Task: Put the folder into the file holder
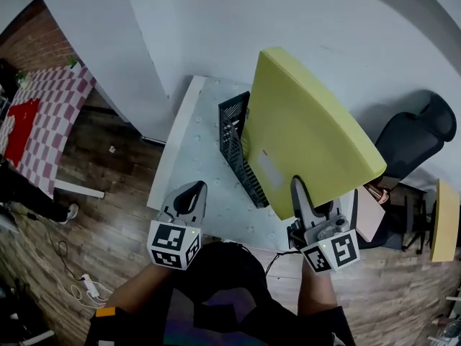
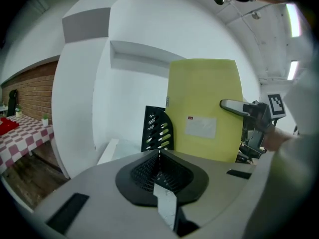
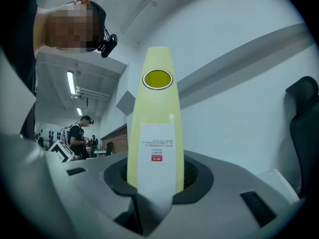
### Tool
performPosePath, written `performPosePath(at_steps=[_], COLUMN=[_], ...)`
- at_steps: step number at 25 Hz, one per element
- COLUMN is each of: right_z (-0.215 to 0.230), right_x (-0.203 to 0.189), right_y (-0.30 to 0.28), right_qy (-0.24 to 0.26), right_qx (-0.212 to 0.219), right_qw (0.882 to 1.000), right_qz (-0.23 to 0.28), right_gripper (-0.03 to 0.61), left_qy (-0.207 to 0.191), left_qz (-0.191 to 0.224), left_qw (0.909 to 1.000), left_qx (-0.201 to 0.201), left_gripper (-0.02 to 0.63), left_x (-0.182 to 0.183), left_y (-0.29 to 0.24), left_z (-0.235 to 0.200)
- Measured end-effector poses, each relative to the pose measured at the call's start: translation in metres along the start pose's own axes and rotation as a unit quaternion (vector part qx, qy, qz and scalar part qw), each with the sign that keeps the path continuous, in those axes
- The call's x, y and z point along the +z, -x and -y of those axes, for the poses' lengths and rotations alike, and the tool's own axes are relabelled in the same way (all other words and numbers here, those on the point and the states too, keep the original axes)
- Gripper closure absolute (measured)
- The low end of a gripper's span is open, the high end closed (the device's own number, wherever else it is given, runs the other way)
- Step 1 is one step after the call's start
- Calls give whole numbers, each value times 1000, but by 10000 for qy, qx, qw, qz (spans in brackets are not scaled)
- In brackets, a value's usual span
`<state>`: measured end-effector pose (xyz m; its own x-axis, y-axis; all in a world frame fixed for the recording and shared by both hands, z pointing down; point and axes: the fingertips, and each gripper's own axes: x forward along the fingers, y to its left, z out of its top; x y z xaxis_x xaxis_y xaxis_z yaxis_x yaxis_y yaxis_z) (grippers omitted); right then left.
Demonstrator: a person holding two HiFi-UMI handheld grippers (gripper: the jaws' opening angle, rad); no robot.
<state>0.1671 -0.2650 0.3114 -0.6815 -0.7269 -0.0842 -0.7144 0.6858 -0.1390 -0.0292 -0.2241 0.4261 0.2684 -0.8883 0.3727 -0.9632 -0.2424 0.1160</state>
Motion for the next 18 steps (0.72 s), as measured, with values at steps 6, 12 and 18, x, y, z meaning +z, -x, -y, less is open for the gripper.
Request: performPosePath(at_steps=[6,12,18], right_z=[5,8,8], right_x=[-14,-32,-45], right_y=[-20,-36,-47], right_qy=[-80,-96,-53], right_qx=[47,129,155], right_qw=[9999,9999,9998], right_qz=[48,52,57], right_gripper=[439,439,439], left_qy=[90,190,248], left_qz=[-118,-320,-508], left_qw=[9997,9990,9982], left_qx=[212,250,217], left_gripper=[600,600,600], left_x=[-5,-13,-20], left_y=[-1,-11,-22], left_z=[-15,-17,-12])
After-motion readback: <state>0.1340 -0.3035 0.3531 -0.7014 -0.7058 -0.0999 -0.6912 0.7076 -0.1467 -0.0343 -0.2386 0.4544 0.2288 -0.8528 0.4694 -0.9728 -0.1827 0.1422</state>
